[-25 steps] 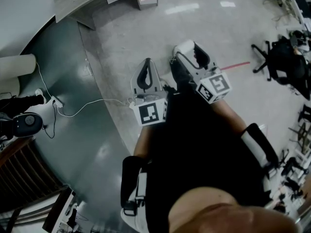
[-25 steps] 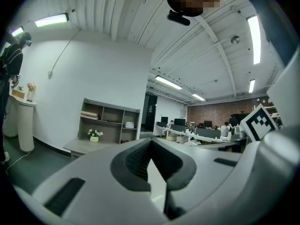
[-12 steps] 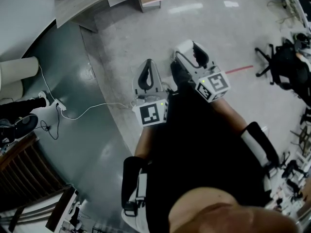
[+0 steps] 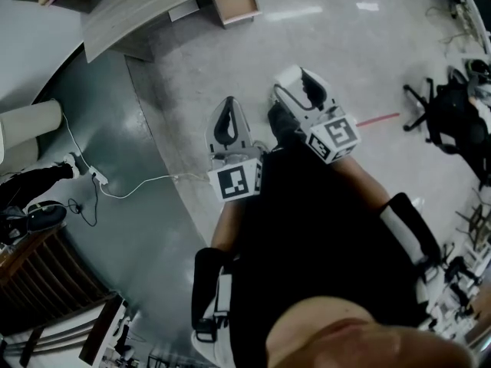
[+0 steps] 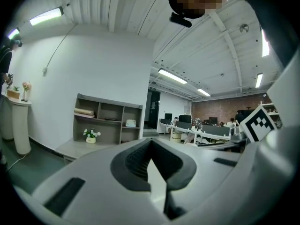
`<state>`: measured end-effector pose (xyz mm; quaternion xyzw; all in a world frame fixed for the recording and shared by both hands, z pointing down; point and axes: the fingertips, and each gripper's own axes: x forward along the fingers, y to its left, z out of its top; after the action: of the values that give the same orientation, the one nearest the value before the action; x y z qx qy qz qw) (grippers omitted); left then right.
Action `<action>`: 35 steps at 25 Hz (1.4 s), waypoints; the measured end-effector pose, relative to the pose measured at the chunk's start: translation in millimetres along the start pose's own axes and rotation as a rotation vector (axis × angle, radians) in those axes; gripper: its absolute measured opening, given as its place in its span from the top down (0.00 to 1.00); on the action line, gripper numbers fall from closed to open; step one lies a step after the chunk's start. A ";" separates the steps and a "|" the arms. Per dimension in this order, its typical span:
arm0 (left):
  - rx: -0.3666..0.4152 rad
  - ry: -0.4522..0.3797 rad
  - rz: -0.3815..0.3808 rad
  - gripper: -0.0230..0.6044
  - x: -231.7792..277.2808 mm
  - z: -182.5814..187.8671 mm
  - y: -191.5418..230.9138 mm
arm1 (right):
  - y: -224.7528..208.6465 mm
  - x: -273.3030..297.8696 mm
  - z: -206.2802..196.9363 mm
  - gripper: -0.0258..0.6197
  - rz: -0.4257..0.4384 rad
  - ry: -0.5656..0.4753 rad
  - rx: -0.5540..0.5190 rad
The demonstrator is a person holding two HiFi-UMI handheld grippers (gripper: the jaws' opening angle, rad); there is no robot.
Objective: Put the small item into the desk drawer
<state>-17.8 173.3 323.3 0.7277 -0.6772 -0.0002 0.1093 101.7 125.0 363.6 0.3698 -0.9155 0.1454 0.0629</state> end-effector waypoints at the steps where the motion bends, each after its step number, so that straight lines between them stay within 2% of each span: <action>1: 0.001 0.002 0.005 0.98 9.5 1.9 1.1 | -6.2 6.7 2.9 0.55 0.004 0.004 -0.001; 11: 0.002 0.016 0.059 0.98 101.3 16.6 -3.9 | -75.1 64.2 26.6 0.55 0.055 0.034 -0.035; 21: 0.021 0.019 0.105 0.98 151.6 29.0 -7.1 | -127.3 107.3 43.5 0.55 0.060 0.040 -0.034; 27: 0.013 0.020 0.096 0.98 173.0 28.1 3.8 | -136.2 132.0 43.4 0.55 0.051 0.035 -0.036; 35: 0.015 0.022 0.041 0.98 213.0 30.5 27.1 | -147.3 169.9 43.5 0.55 0.004 0.044 -0.024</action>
<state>-31.4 -43.0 329.3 0.7145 -0.6905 0.0154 0.1113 81.6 -101.3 392.5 0.3640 -0.9163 0.1428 0.0871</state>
